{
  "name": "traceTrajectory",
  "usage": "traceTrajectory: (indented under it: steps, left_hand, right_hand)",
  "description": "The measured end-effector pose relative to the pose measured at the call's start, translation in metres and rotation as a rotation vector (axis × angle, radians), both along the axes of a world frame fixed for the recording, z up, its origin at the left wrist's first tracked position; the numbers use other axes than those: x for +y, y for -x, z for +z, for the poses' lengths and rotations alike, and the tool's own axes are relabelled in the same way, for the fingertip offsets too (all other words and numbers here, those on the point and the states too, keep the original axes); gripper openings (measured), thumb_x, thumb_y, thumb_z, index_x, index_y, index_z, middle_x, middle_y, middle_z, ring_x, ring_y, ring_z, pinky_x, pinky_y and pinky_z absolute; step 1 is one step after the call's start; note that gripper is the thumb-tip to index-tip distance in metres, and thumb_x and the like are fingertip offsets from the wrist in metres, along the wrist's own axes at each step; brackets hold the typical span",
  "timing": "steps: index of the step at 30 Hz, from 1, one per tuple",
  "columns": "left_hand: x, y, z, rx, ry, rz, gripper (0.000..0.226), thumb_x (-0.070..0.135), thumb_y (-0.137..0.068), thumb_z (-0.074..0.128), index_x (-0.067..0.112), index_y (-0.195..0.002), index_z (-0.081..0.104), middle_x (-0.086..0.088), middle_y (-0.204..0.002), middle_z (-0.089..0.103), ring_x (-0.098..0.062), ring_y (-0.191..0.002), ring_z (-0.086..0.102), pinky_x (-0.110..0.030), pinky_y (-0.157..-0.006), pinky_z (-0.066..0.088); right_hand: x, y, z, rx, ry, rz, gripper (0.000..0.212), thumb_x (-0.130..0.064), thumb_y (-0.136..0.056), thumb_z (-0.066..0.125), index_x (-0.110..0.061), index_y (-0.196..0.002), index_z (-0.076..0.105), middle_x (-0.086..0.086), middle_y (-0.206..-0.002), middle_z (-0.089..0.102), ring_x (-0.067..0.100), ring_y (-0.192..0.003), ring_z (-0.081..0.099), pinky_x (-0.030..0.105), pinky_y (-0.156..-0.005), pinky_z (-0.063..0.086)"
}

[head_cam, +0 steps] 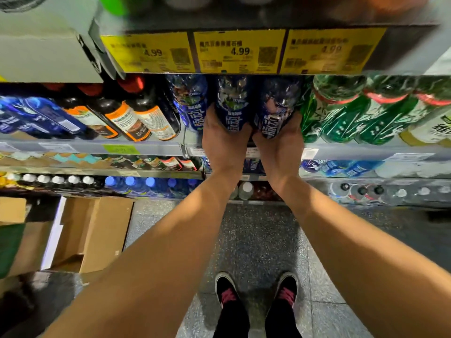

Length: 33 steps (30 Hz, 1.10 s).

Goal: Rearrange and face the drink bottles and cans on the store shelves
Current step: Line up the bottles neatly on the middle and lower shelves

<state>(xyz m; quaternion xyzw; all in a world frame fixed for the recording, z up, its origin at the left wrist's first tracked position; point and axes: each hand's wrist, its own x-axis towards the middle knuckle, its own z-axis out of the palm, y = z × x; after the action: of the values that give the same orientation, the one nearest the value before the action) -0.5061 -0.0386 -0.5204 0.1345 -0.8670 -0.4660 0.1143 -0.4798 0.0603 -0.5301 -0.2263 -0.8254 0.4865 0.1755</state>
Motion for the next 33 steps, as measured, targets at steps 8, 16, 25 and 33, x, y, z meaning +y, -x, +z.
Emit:
traceTrajectory:
  steps: [8,16,25,33]
  left_hand:
    - [-0.01,-0.01,0.003,0.003,0.016,-0.102,0.067,0.035,-0.07,0.082,0.014,-0.128,0.055,0.001,-0.11,0.071,-0.019,-0.099,0.067,-0.037,-0.081,0.055]
    - [-0.039,-0.027,-0.002,0.218,-0.086,0.047,0.043,0.022,-0.086,0.075,-0.001,-0.116,0.053,-0.006,-0.107,0.051,-0.014,-0.089,0.052,-0.029,-0.08,0.052]
    - [-0.04,0.008,0.0,0.091,-0.091,0.113,0.082,0.01,-0.08,0.078,0.002,-0.149,0.035,-0.014,-0.138,0.045,-0.023,-0.123,0.046,-0.018,-0.094,0.035]
    - [-0.038,0.017,-0.006,0.094,-0.13,0.192,0.066,0.008,-0.084,0.073,0.008,-0.142,0.042,-0.005,-0.126,0.063,-0.014,-0.109,0.057,-0.013,-0.083,0.035]
  right_hand:
    - [0.001,-0.003,0.005,-0.067,-0.007,0.018,0.066,-0.033,-0.08,0.08,-0.006,-0.126,0.041,0.006,-0.103,0.065,0.022,-0.079,0.064,0.006,-0.054,0.042]
    - [-0.001,-0.007,0.006,-0.079,0.035,0.005,0.071,-0.018,-0.083,0.074,-0.003,-0.138,0.033,-0.013,-0.084,0.056,0.005,-0.065,0.058,0.007,-0.046,0.044]
    - [-0.012,-0.013,0.001,-0.027,-0.109,-0.034,0.083,-0.023,-0.085,0.072,-0.001,-0.151,0.029,0.017,-0.143,0.044,0.03,-0.125,0.048,0.022,-0.1,0.034]
    - [-0.011,-0.013,-0.002,0.044,-0.098,-0.042,0.08,-0.018,-0.082,0.074,0.001,-0.148,0.034,0.017,-0.134,0.049,0.03,-0.12,0.051,0.036,-0.104,0.043]
